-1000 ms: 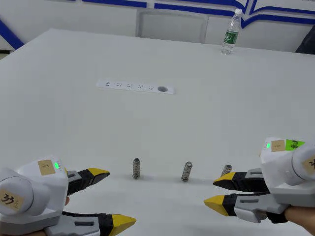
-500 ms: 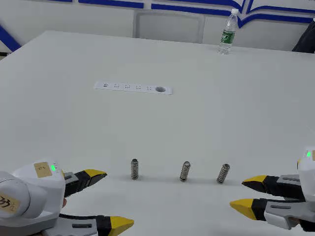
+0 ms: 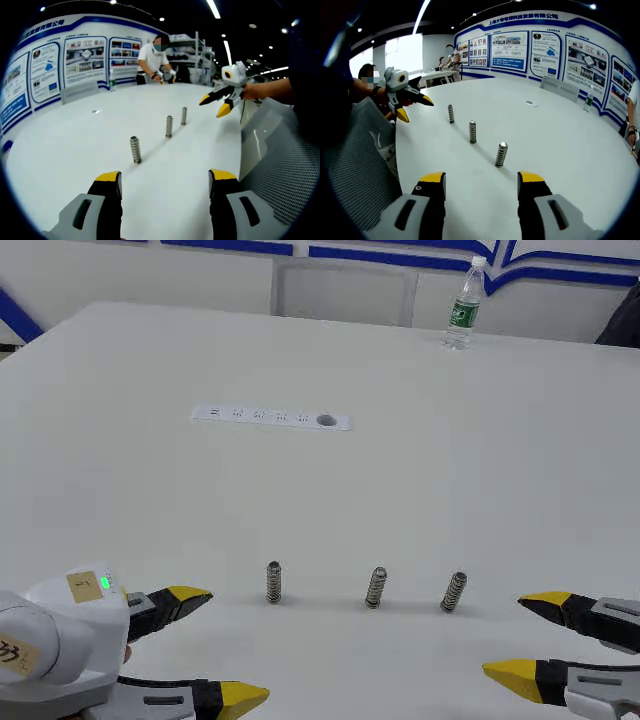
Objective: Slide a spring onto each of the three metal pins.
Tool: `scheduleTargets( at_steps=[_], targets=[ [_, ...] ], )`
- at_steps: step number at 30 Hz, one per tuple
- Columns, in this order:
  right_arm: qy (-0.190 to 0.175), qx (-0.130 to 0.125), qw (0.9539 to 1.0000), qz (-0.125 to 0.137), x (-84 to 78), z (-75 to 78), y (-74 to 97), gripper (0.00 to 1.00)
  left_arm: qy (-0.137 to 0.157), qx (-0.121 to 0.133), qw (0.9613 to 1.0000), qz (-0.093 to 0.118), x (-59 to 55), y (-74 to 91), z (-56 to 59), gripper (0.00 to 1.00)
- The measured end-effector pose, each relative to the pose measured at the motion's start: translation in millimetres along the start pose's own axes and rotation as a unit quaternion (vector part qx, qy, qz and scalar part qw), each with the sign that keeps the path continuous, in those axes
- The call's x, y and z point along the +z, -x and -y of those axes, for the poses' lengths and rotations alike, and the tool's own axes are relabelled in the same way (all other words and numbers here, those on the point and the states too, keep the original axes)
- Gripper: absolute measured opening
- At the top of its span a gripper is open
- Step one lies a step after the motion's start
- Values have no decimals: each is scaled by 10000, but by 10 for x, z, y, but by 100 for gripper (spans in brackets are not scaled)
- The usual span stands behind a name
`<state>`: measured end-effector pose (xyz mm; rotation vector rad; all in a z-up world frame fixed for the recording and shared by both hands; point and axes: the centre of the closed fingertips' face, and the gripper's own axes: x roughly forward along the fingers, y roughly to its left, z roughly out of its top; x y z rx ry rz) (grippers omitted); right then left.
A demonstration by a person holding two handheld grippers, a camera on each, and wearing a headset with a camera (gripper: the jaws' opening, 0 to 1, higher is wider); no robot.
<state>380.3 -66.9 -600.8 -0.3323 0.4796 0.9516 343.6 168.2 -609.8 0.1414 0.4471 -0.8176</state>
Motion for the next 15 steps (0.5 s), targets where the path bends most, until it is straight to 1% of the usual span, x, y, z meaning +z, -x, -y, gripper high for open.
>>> scheduleTargets(
  at_steps=[1,4,8,11,15],
  targets=[
    [29,7,10000,55,-2,-4,-3,63,7,2,10000,5,1,1,-1,72],
    [36,18,9999,160,-12,-2,-5,68,28,10,10000,21,3,0,-6,72],
    [-8,-6,9998,201,-43,26,-15,71,38,14,10000,27,-1,-7,-11,73],
    [-85,-29,9995,307,-36,43,-14,74,59,9,10000,50,-2,-13,-11,74],
    [-110,-31,9995,278,-66,53,-29,74,60,25,9999,83,-16,-23,-30,75]
  ],
)
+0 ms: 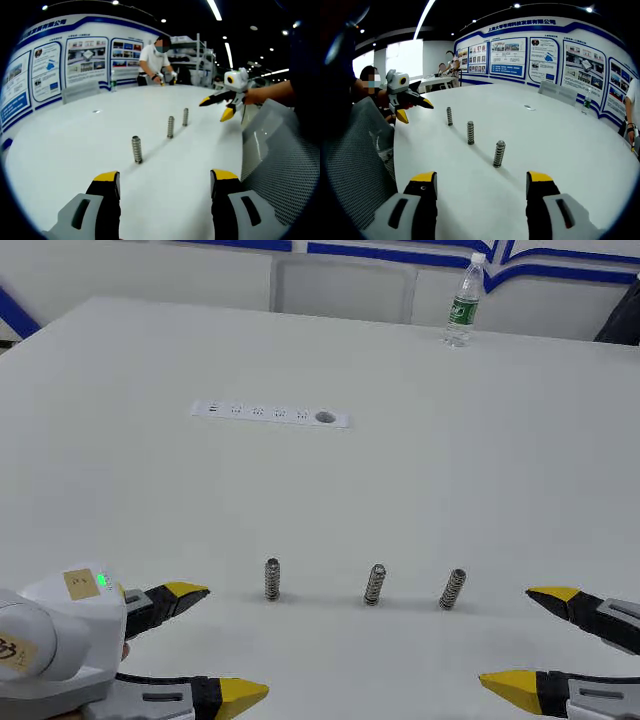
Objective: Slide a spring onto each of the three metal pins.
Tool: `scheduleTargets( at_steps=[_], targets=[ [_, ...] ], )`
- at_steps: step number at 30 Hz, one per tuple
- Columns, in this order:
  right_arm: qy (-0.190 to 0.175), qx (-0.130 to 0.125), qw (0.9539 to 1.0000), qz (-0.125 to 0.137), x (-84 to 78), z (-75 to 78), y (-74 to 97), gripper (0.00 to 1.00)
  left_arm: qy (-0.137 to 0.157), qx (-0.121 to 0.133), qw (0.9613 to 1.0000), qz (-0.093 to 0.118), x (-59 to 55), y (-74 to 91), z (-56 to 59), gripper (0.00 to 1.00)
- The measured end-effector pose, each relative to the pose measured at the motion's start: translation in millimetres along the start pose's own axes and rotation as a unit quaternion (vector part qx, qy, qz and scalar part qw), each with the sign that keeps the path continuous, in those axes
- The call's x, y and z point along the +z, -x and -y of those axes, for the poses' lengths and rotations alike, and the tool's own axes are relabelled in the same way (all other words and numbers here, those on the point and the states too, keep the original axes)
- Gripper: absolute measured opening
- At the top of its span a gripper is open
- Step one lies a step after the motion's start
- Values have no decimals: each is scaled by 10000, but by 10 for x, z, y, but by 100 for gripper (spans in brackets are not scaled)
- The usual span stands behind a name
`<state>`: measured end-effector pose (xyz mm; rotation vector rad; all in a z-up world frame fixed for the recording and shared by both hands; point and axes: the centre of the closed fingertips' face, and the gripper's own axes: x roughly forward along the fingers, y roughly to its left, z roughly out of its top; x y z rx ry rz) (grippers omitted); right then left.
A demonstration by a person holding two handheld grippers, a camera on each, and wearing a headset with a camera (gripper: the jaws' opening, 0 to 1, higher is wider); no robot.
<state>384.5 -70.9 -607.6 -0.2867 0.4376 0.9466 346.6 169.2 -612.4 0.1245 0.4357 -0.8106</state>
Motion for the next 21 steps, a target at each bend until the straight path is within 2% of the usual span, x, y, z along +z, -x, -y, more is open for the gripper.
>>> scheduleTargets(
  at_steps=[12,21],
  targets=[
    [-74,42,10000,18,-39,25,-50,74,0,45,10000,5,-69,-26,-68,78],
    [-130,23,9999,18,-58,40,-32,75,43,62,10000,-8,-108,-31,-73,79]
  ],
)
